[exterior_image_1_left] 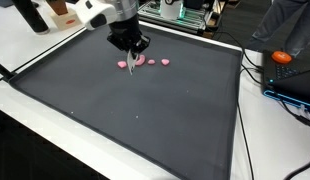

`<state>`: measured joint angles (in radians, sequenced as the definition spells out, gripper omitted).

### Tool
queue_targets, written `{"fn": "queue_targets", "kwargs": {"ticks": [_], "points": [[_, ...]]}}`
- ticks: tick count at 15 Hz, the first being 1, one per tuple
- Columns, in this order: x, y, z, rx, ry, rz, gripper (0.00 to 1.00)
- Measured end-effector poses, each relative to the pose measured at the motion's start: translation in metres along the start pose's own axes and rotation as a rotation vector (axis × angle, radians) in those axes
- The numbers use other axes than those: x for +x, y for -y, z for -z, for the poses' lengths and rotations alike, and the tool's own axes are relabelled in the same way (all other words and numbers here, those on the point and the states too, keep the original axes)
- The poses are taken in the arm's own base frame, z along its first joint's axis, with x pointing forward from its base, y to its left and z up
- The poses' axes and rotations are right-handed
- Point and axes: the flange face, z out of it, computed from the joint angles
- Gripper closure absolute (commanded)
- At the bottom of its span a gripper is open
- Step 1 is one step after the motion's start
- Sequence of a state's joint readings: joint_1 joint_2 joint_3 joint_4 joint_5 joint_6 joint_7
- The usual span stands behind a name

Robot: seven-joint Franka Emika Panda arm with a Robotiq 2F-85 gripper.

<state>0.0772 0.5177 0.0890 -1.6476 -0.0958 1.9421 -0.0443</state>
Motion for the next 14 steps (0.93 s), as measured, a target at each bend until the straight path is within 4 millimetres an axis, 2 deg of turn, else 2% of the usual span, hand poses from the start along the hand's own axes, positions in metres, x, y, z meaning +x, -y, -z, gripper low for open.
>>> {"fn": "queue_targets", "kwargs": {"ticks": [7,14], "points": [[-0.012,-0.082,-0.001,0.115,-0.038,-0.029,0.99],[-0.033,-0.145,-0.018,0.224,-0.059,-0.008,0.99]]}}
